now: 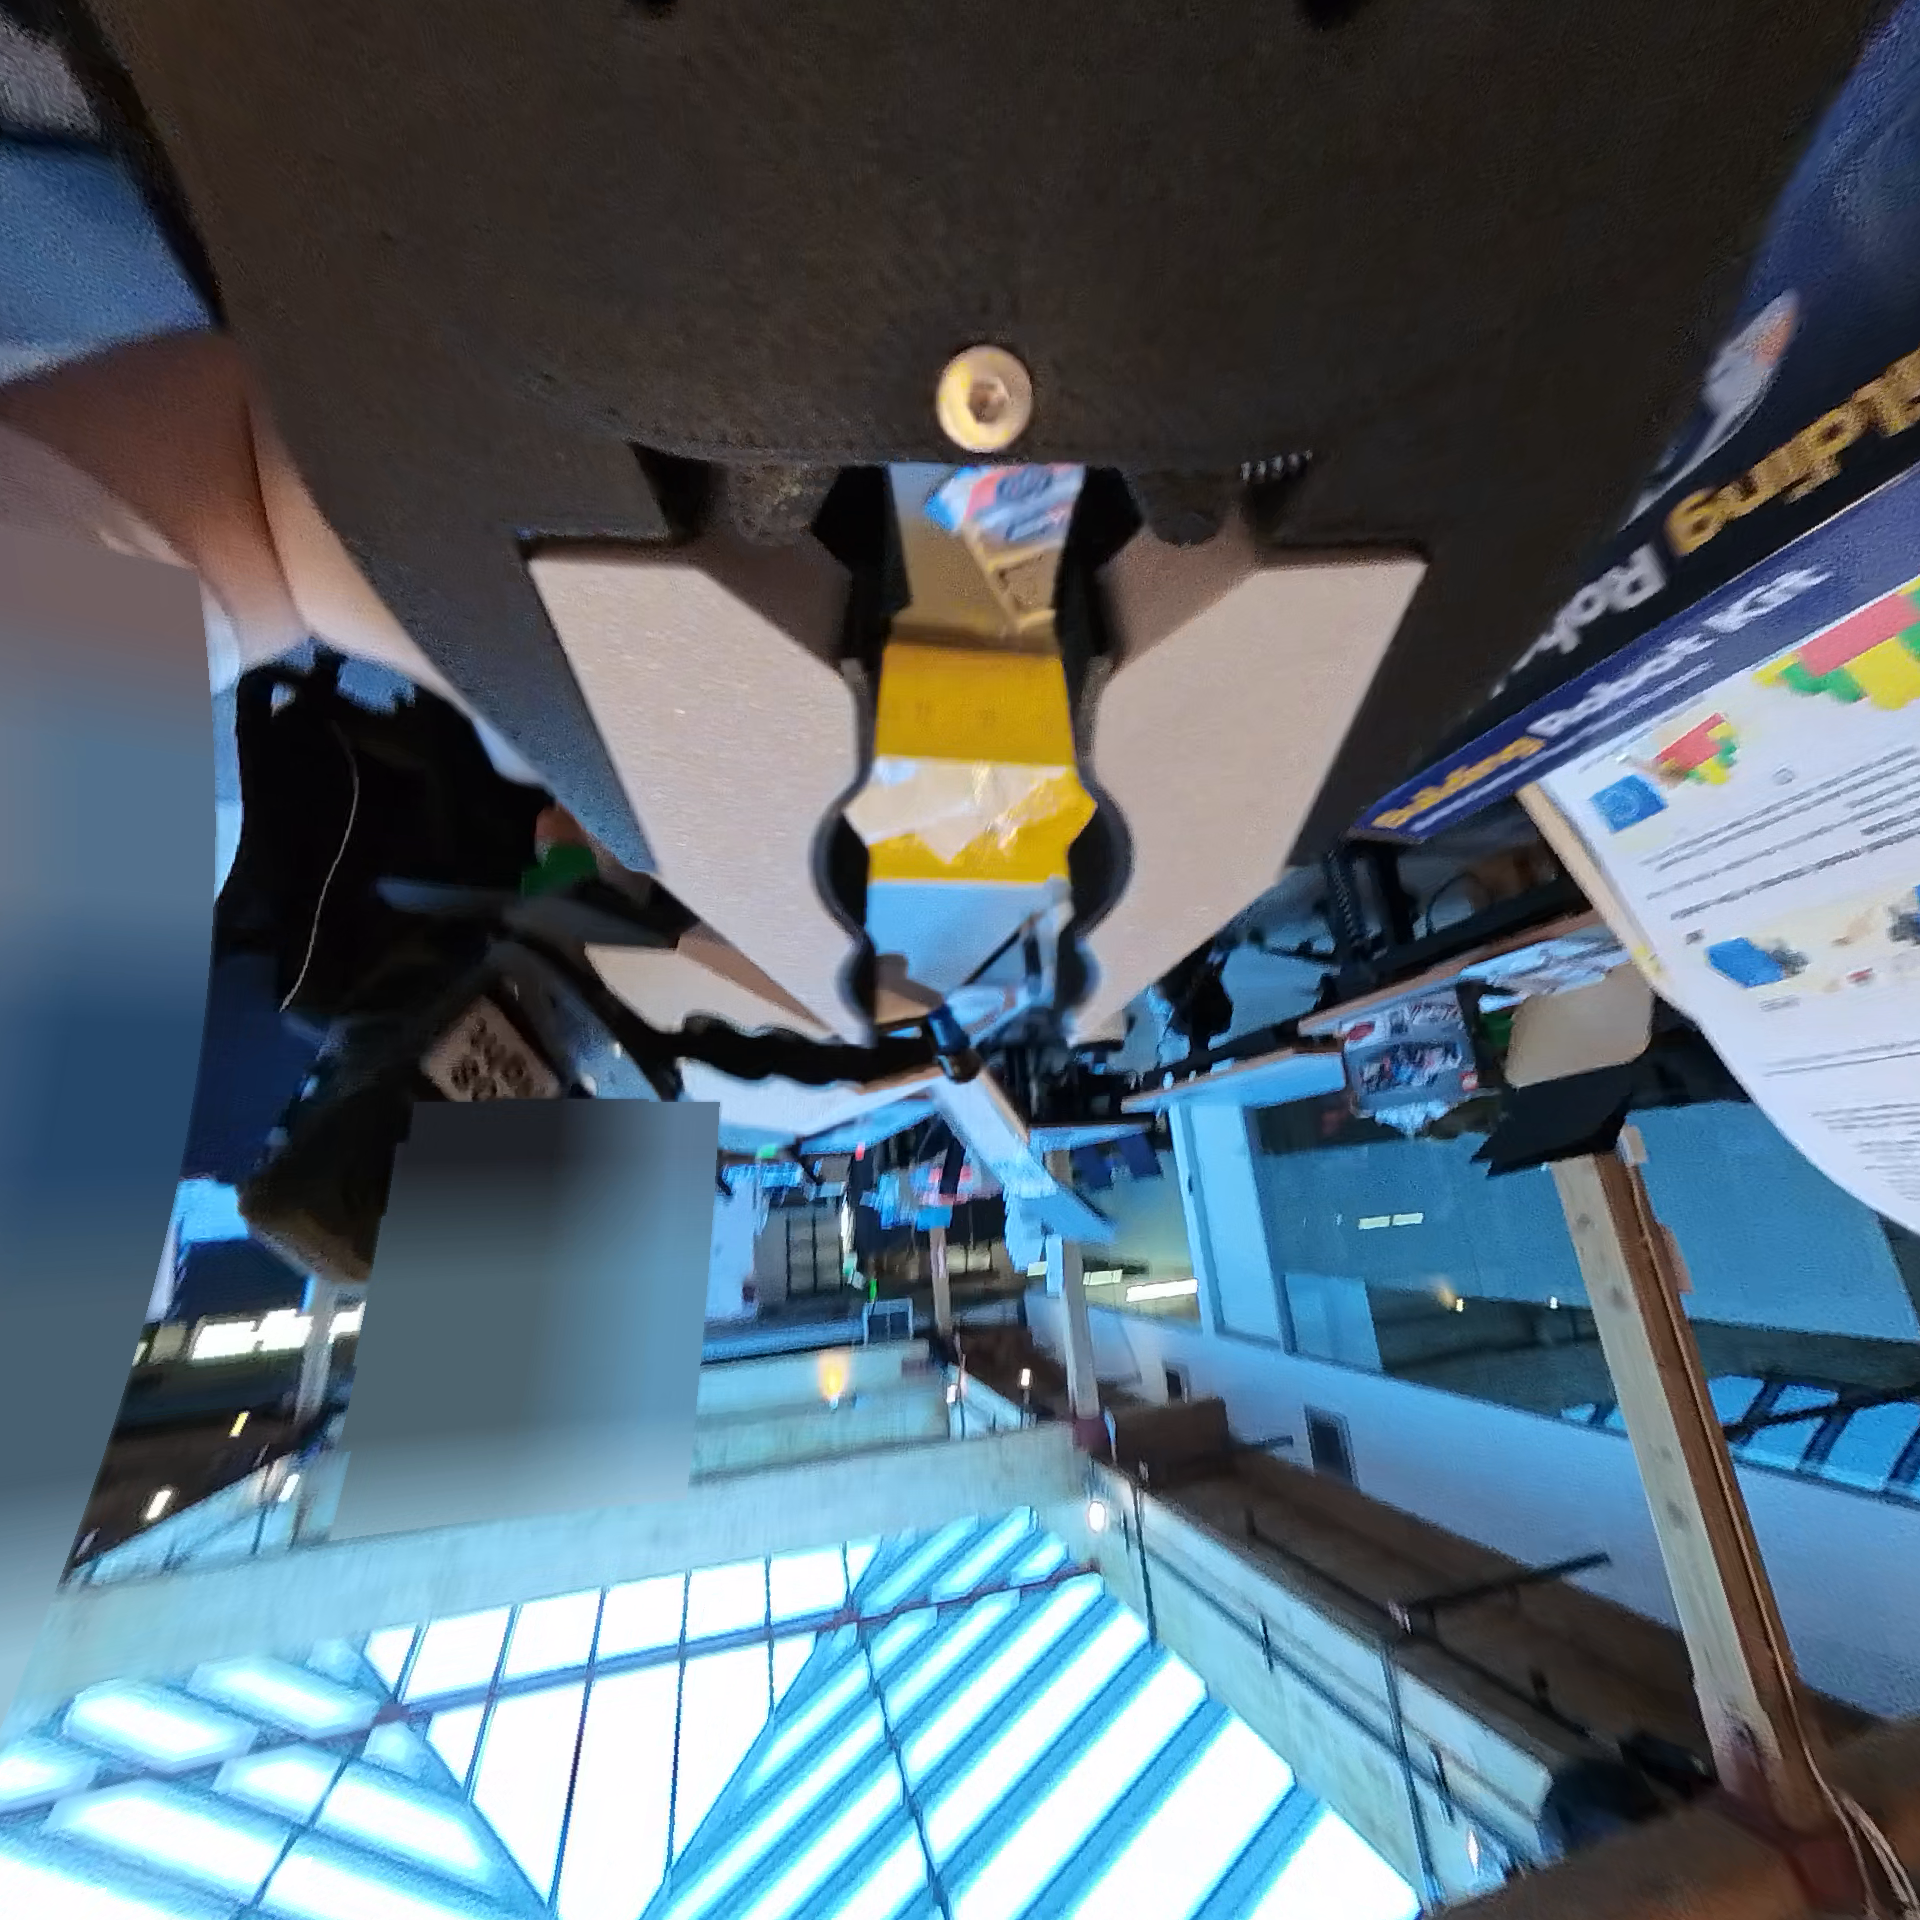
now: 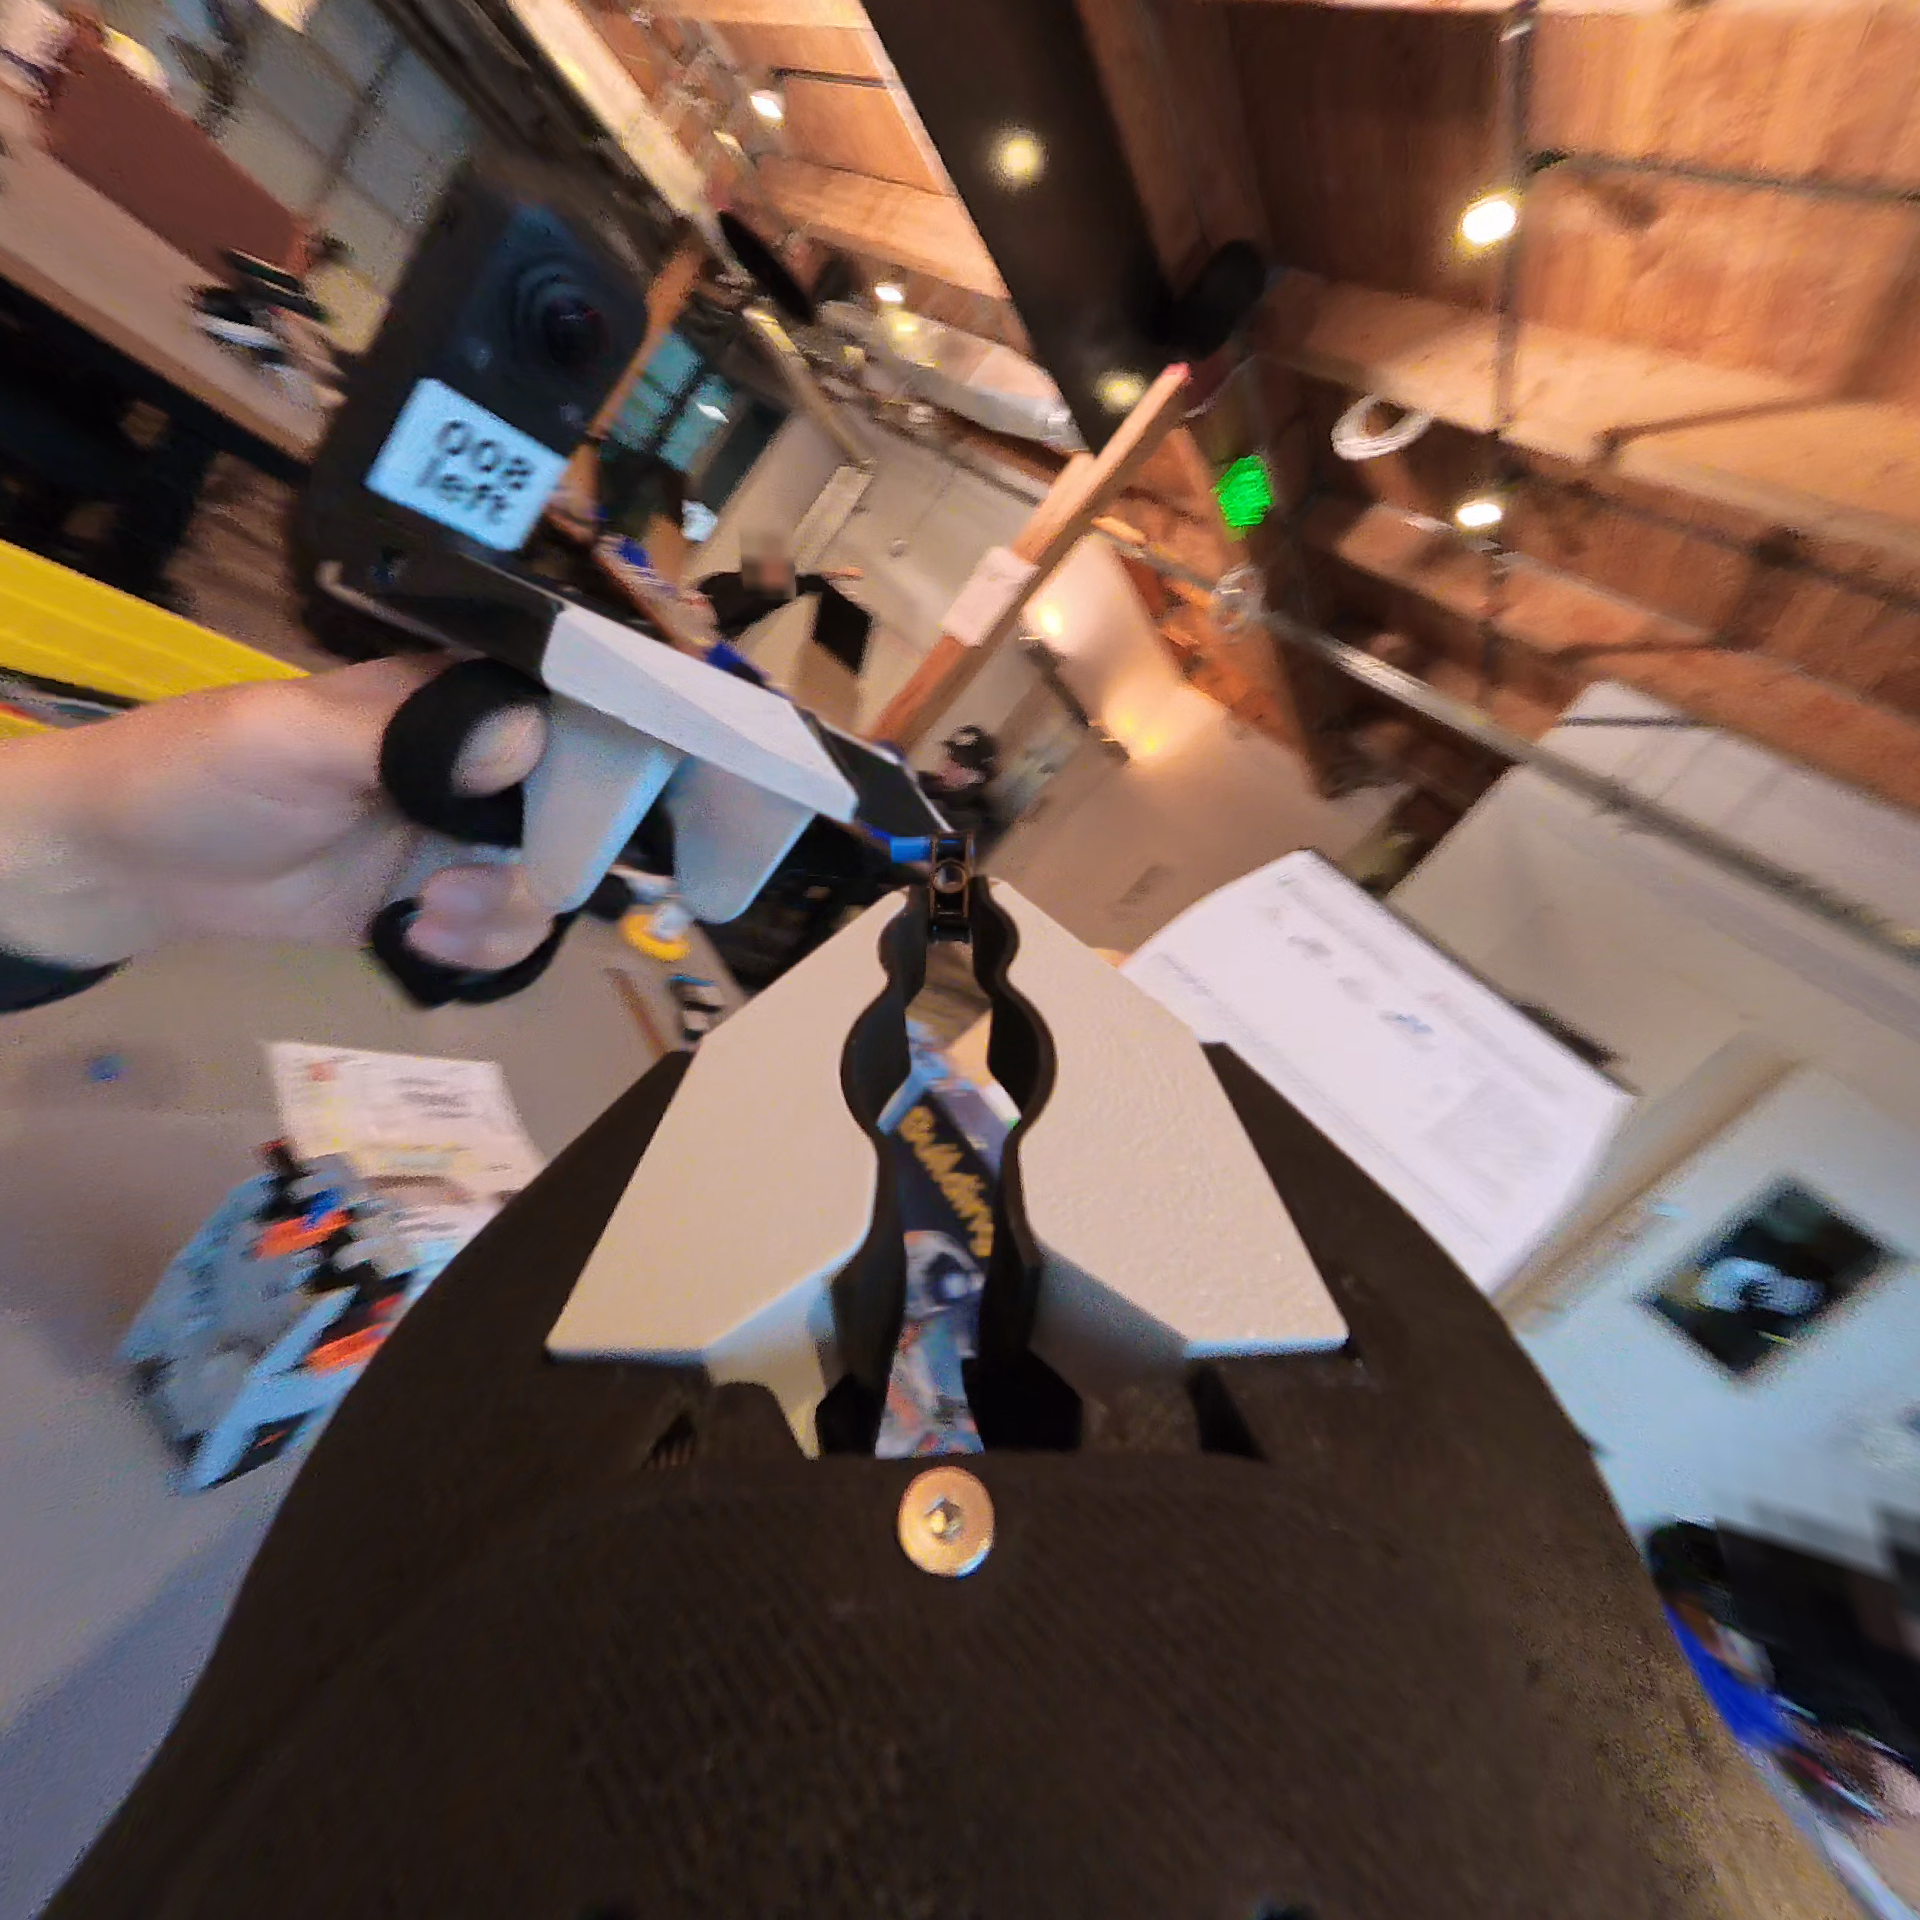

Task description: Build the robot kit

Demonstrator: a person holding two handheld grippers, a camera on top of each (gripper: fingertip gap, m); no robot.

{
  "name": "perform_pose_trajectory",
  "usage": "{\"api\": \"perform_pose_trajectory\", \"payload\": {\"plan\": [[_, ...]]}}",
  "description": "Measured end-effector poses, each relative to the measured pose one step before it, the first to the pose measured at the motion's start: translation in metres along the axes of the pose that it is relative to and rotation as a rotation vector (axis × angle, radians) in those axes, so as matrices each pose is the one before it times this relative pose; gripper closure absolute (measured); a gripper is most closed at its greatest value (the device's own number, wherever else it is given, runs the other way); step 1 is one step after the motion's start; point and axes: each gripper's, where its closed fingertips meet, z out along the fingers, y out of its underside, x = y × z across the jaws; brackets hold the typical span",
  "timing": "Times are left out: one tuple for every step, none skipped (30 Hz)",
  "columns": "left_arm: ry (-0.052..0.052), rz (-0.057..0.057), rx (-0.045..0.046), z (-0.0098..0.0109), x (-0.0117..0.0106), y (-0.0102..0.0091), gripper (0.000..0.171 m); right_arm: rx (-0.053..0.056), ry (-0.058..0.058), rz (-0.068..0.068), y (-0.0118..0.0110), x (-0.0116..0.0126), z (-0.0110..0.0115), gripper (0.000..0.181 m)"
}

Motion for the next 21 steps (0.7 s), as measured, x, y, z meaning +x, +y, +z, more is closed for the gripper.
{"api": "perform_pose_trajectory", "payload": {"plan": [[0.0253,0.0354,-0.05454,-0.00496,0.00301,0.00456,0.132,0.0096,-0.0681,0.0475,0.00059,-0.00411,-0.00241,0.174],[0.0277,0.0353,-0.04542,-0.00496,0.00498,0.00376,0.13,0.0199,-0.0552,0.0554,-0.00095,-0.00218,-0.00305,0.175],[0.0172,0.0341,-0.02348,-0.00414,0.00505,0.0012,0.126,0.0174,-0.0762,0.0586,-0.00099,-0.00541,-0.00292,0.175],[0.0188,0.0338,-0.00909,-0.00282,0.0064,-0.0006,0.123,0.0081,-0.078,0.0553,-0.00004,-0.00641,-0.00251,0.175],[0.019,0.0284,-0.01014,-0.00102,0.0069,-0.00035,0.121,0.0023,-0.06,0.0369,0.00102,-0.00524,-0.00231,0.175],[0.0152,0.0228,-0.0191,0.00049,0.00601,0.00114,0.12,-0.0046,-0.0585,0.0172,0.00213,-0.0066,-0.00182,0.175],[0.0134,0.018,-0.02798,0.00159,0.00526,0.00312,0.118,-0.0131,-0.0488,0.0036,0.00306,-0.00651,-0.00086,0.174],[0.01,0.0208,-0.03296,0.00203,0.00445,0.0042,0.113,-0.0227,-0.0281,-0.0024,0.0042,-0.00424,-0.00015,0.174],[-0.006,0.0351,-0.03242,0.00203,0.00229,0.00405,0.112,-0.0276,-0.0212,-0.0042,0.00475,-0.00347,0.00068,0.174],[-0.0177,0.0472,-0.02471,0.00158,0.00148,0.0031,0.116,-0.026,-0.0191,-0.0081,0.00424,-0.00359,0.00131,0.174],[-0.0082,0.0521,-0.02425,0.00165,0.00375,0.00347,0.124,-0.0222,-0.0206,-0.0115,0.00344,-0.00422,0.00156,0.174],[-0.0087,0.0503,-0.03185,0.00192,0.00353,0.00409,0.134,-0.0197,-0.0164,-0.0139,0.00275,-0.00384,0.00171,0.174],[-0.0163,0.04,-0.03582,0.00198,0.00156,0.004,0.138,-0.0154,-0.0032,-0.0143,0.00199,-0.00157,0.00161,0.174],[-0.0072,0.0274,-0.0335,0.00197,0.00226,0.00357,0.14,-0.012,-0.0065,-0.0085,0.00155,-0.00176,0.00164,0.174],[0.0052,0.0123,-0.0285,0.00181,0.00311,0.00284,0.14,-0.0085,-0.0118,-0.0037,0.00112,-0.00238,0.00161,0.174],[0.009,0.0034,-0.022,0.00159,0.00288,0.00204,0.139,-0.0048,-0.0048,-0.0036,0.00076,-0.00092,0.0012,0.174],[-0.0011,0.002,-0.01335,0.00112,0.00055,0.00095,0.139,-0.0047,-0.0025,-0.0022,0.00092,-0.00047,0.00102,0.174],[-0.0056,0.0054,-0.00199,0.00056,-0.00024,-0.0003,0.142,-0.0072,-0.0086,-0.0008,0.00149,-0.00129,0.00083,0.174],[0.0017,0.0091,0.003,0.00001,0.00091,-0.00046,0.146,-0.0086,-0.0049,-0.0027,0.0017,-0.00081,0.00059,0.174],[0.004,0.0104,-0.00158,0.0,0.00118,0.0007,0.15,-0.0055,0.0022,-0.0045,0.00142,0.00019,0.00031,0.174],[0.0011,0.0091,-0.00824,-0.00014,0.00049,0.00171,0.151,-0.0039,-0.0008,-0.0015,0.00113,0.00004,-0.00002,0.174]]}}
